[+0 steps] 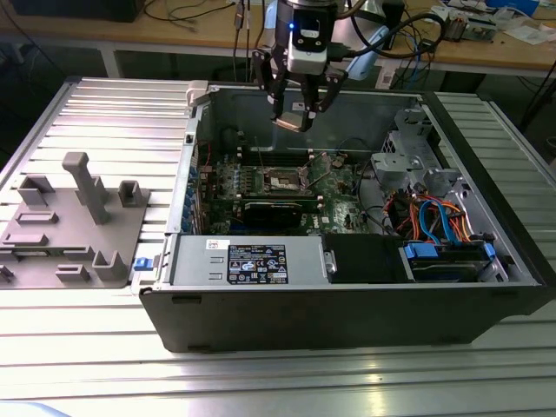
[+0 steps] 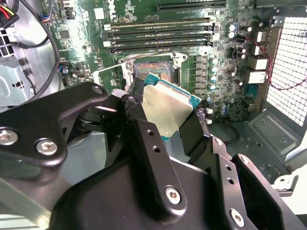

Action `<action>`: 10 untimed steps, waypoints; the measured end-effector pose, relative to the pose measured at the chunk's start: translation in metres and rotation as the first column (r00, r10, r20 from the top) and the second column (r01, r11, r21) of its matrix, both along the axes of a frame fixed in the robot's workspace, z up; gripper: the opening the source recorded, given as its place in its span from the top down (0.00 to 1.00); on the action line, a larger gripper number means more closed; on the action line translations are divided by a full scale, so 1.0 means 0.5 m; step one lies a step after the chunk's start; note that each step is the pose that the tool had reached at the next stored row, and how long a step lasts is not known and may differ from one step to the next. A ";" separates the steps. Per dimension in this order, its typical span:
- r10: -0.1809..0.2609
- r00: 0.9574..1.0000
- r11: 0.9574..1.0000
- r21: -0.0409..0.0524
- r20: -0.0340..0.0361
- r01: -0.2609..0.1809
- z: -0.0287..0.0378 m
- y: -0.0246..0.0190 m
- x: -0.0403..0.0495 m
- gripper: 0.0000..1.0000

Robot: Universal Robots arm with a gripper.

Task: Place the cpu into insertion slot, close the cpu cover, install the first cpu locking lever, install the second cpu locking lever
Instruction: 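Place the cpu into insertion slot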

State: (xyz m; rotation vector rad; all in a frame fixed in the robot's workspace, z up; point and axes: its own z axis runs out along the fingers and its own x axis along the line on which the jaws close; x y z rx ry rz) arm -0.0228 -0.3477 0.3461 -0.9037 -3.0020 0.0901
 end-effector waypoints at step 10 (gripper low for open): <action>-0.032 0.999 0.999 0.000 0.000 0.032 0.000 0.0000 0.000 0.46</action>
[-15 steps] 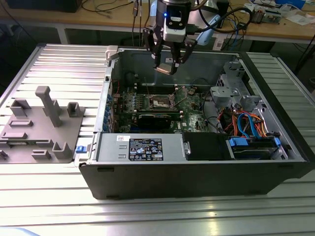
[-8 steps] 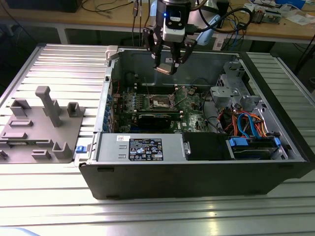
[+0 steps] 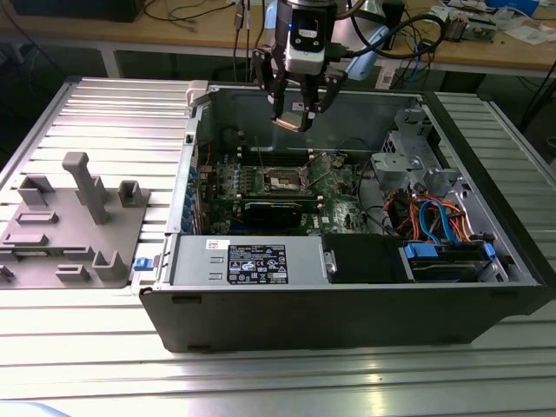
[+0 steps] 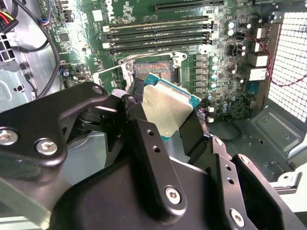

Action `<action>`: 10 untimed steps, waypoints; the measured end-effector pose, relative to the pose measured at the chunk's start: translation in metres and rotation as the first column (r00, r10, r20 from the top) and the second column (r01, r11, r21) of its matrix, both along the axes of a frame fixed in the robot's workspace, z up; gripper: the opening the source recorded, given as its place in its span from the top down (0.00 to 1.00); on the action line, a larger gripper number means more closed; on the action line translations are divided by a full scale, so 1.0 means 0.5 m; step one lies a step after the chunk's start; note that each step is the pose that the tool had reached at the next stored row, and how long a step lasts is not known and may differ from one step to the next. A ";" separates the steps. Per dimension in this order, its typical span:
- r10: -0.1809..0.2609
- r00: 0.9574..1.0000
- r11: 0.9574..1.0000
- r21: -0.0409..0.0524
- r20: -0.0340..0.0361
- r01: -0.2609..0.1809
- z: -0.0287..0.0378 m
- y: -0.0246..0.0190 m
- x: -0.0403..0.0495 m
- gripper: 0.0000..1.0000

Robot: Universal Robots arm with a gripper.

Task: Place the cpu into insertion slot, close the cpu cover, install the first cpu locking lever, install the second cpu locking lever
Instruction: 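Place the cpu into insertion slot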

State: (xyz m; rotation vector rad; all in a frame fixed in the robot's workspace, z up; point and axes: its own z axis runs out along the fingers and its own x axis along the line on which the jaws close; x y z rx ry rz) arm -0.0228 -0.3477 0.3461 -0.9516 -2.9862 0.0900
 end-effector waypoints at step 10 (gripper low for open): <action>-0.025 1.000 1.000 0.000 0.000 0.025 0.000 0.0000 0.000 0.46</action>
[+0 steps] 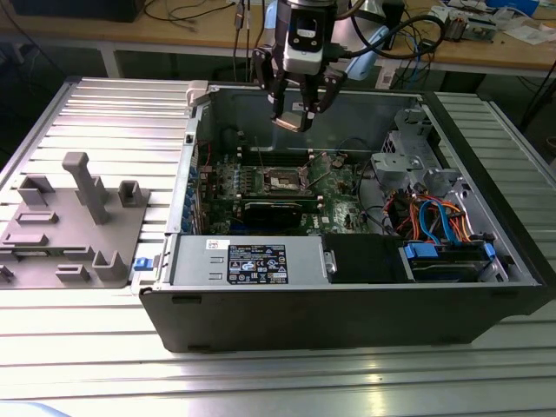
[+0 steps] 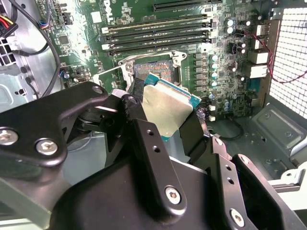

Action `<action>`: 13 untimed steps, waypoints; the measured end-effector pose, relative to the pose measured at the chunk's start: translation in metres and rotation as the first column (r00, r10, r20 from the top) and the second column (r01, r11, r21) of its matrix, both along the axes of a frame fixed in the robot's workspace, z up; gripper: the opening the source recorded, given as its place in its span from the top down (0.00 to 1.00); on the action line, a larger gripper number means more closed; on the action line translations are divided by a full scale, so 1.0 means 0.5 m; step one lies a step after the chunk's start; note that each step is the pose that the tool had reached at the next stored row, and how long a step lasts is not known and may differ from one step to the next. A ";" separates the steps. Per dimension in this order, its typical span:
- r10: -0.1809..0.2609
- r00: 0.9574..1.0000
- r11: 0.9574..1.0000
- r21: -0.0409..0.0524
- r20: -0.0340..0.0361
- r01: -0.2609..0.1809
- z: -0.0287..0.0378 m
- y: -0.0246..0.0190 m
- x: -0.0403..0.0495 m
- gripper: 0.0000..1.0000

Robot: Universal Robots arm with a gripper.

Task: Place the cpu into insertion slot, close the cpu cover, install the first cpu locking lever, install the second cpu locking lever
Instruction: 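Place the cpu into insertion slot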

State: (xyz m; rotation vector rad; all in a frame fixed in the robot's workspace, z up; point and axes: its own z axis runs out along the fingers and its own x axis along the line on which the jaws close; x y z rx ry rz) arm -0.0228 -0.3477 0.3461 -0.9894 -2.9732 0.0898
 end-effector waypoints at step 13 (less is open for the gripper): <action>-0.023 1.000 1.000 0.000 0.000 0.023 0.000 0.0000 0.000 0.46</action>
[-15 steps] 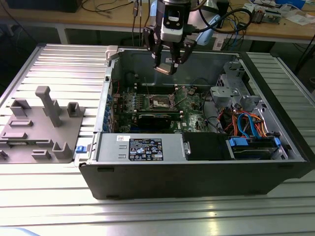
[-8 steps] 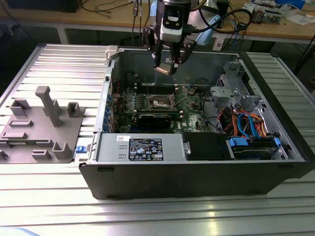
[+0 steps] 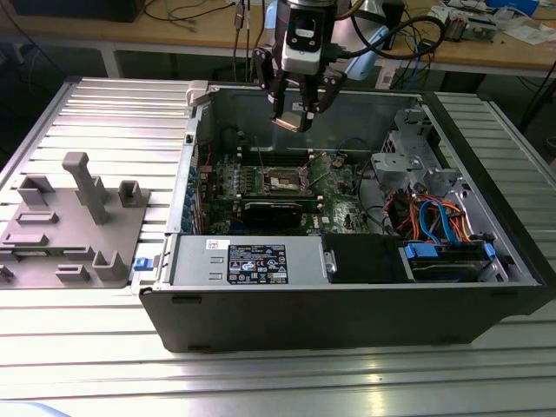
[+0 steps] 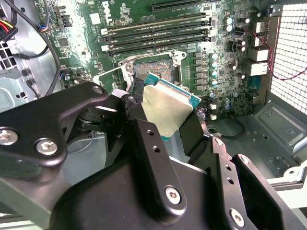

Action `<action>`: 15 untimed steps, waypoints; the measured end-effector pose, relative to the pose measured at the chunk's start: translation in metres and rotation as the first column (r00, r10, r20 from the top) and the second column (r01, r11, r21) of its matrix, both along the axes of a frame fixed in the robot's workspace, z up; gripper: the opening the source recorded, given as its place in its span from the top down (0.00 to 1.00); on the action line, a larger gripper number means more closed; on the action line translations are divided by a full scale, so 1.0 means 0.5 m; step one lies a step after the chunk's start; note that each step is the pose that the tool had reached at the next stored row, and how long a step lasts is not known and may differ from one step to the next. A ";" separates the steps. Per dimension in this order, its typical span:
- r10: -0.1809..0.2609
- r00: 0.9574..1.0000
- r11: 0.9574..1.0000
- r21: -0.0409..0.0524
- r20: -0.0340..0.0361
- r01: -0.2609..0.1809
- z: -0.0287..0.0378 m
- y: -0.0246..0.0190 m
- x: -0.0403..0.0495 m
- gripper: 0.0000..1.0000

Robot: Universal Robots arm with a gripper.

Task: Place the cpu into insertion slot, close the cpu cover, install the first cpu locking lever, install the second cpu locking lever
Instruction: 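Place the cpu into insertion slot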

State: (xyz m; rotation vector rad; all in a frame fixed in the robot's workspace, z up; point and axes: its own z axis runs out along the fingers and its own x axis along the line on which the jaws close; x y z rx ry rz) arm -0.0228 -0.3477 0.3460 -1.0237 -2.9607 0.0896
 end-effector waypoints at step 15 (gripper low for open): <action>-0.029 1.000 1.000 0.000 0.000 0.029 0.000 0.0000 0.000 0.46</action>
